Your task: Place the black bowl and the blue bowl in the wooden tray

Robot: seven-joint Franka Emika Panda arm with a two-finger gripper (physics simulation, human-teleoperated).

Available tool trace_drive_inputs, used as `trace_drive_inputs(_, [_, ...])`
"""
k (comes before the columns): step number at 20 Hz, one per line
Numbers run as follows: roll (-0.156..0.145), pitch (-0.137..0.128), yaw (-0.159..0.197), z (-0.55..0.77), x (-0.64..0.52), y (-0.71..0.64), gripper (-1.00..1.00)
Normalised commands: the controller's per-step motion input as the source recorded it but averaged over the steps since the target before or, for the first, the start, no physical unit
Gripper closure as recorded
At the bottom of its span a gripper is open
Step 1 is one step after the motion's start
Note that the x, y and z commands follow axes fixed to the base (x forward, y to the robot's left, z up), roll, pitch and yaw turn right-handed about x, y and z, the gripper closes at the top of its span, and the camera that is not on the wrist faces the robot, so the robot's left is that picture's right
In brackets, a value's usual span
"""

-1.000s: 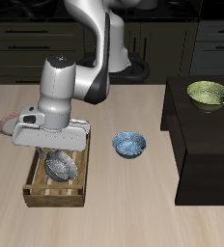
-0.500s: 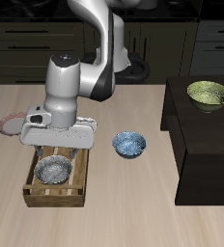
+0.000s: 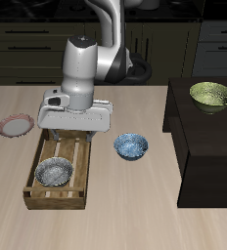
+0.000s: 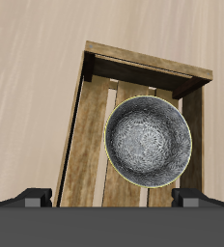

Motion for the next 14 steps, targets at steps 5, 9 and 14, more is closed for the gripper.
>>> trace_drive_inputs(5, [-0.048, -0.034, 0.046, 0.20, -0.32, 0.22, -1.00])
trace_drive_inputs(9, [-0.078, -0.006, -0.002, 0.18, -0.15, 0.01, -1.00])
trace_drive_inputs(14, [0.002, -0.014, 0.021, 0.20, -0.18, 0.11, -1.00])
